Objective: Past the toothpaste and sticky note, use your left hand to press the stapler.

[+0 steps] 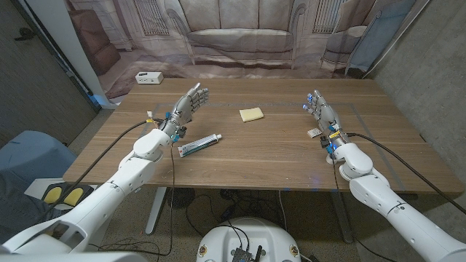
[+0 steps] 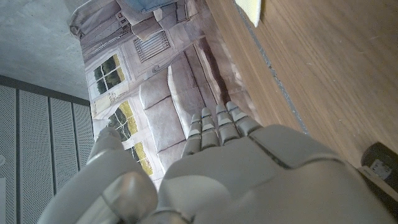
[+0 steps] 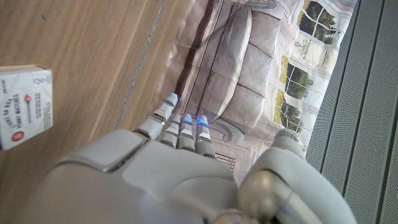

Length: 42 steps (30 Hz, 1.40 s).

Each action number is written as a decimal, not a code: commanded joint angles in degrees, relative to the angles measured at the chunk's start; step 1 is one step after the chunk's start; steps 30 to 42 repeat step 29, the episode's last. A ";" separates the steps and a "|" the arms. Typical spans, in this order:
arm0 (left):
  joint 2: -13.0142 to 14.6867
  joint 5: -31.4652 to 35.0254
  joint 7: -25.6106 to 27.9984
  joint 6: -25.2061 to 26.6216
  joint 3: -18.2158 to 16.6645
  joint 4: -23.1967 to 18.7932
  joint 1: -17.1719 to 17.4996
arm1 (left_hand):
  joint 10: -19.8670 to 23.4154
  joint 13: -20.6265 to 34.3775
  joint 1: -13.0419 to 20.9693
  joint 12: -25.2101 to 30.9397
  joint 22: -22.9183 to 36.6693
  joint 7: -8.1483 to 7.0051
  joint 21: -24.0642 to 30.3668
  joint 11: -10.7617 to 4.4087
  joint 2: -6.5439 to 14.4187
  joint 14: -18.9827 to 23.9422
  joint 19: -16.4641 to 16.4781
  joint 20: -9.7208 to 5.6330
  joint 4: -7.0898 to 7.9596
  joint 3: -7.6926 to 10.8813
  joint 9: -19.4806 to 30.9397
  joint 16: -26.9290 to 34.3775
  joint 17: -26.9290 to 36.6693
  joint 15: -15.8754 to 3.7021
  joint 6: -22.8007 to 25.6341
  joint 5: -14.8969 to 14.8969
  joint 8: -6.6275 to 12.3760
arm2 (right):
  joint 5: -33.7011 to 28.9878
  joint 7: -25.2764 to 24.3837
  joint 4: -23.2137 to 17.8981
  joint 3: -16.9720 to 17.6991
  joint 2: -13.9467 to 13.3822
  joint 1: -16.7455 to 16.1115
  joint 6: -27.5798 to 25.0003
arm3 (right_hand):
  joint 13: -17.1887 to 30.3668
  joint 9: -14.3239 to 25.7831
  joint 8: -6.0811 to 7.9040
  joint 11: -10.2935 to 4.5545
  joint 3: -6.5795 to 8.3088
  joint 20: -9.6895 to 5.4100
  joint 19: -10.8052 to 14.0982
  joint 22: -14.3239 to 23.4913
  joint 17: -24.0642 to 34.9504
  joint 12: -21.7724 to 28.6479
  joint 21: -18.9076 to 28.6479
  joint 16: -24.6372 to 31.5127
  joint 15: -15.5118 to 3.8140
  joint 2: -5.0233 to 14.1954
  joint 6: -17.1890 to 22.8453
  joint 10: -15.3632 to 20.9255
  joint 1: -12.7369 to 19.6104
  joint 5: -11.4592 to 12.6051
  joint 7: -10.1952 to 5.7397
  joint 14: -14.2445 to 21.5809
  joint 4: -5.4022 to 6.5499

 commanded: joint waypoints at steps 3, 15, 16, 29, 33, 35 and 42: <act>-0.75 -1.44 -1.97 1.53 0.90 0.60 -1.17 | -3.83 0.08 -0.90 -0.19 0.09 0.13 0.12 0.34 0.09 -3.91 -3.10 -0.31 -0.08 -0.42 0.10 0.04 0.10 0.53 -4.48 0.11 -0.14 | -0.88 0.98 1.99 -0.61 0.73 0.89 2.20 | 0.21 0.16 -0.18 -0.12 0.00 -0.23 -1.20 0.12 0.09 -0.29 -0.33 -0.28 -0.13 -0.45 -0.54 -1.03 -0.15 -0.08 -0.21 -1.10 -0.50; -1.07 -1.88 -1.57 0.91 0.49 0.54 -0.60 | -4.74 0.03 -1.05 0.16 0.05 -0.08 0.15 0.06 0.06 -5.20 -4.63 -1.10 -0.10 -0.56 0.07 0.26 0.09 0.46 -5.39 0.14 0.23 | -0.96 0.43 1.17 -0.93 0.56 1.08 0.75 | 0.19 0.12 -0.21 0.31 -0.30 0.03 -2.43 0.11 0.05 -0.44 -0.49 -0.49 0.24 -0.87 -1.08 -2.19 -0.36 -0.12 0.23 -2.24 -0.60; -1.17 -1.98 -1.58 0.74 0.43 0.56 -0.55 | -4.66 0.02 -1.06 0.25 0.05 0.08 0.25 0.04 0.06 -5.13 -4.56 -1.35 -0.11 -0.58 0.06 0.35 0.08 0.46 -5.25 0.15 0.35 | -0.77 0.34 0.90 -0.86 0.52 0.96 0.51 | 0.19 0.12 -0.20 0.24 -0.30 0.04 -2.45 0.11 0.04 -0.41 -0.48 -0.48 0.22 -0.87 -1.10 -2.17 -0.37 -0.12 0.23 -2.25 -0.61; -0.82 -1.77 -0.90 0.56 0.13 -0.19 0.20 | -4.50 -0.04 -1.07 0.54 0.01 0.38 0.48 0.11 0.08 -4.98 -4.52 -2.04 -0.15 -0.62 0.04 0.60 0.05 0.39 -5.02 0.18 0.61 | -0.64 0.17 0.11 -0.74 0.01 0.71 -0.31 | 0.18 0.10 -0.05 0.38 -0.25 0.03 -2.37 0.11 0.04 -0.21 -0.27 -0.31 0.23 -0.65 -0.95 -2.01 -0.38 -0.08 0.15 -2.18 -0.60; -0.82 -1.77 -0.90 0.56 0.13 -0.19 0.20 | -4.50 -0.04 -1.07 0.54 0.01 0.38 0.48 0.11 0.08 -4.98 -4.52 -2.04 -0.15 -0.62 0.04 0.60 0.05 0.39 -5.02 0.18 0.61 | -0.64 0.17 0.11 -0.74 0.01 0.71 -0.31 | 0.18 0.10 -0.05 0.38 -0.25 0.03 -2.37 0.11 0.04 -0.21 -0.27 -0.31 0.23 -0.65 -0.95 -2.01 -0.38 -0.08 0.15 -2.18 -0.60; -0.82 -1.77 -0.90 0.56 0.13 -0.19 0.20 | -4.50 -0.04 -1.07 0.54 0.01 0.38 0.48 0.11 0.08 -4.98 -4.52 -2.04 -0.15 -0.62 0.04 0.60 0.05 0.39 -5.02 0.18 0.61 | -0.64 0.17 0.11 -0.74 0.01 0.71 -0.31 | 0.18 0.10 -0.05 0.38 -0.25 0.03 -2.37 0.11 0.04 -0.21 -0.27 -0.31 0.23 -0.65 -0.95 -2.01 -0.38 -0.08 0.15 -2.18 -0.60; -0.82 -1.77 -0.90 0.56 0.13 -0.19 0.20 | -4.50 -0.04 -1.07 0.54 0.01 0.38 0.48 0.11 0.08 -4.98 -4.52 -2.04 -0.15 -0.62 0.04 0.60 0.05 0.39 -5.02 0.18 0.61 | -0.64 0.17 0.11 -0.74 0.01 0.71 -0.31 | 0.18 0.10 -0.05 0.38 -0.25 0.03 -2.37 0.11 0.04 -0.21 -0.27 -0.31 0.23 -0.65 -0.95 -2.01 -0.38 -0.08 0.15 -2.18 -0.60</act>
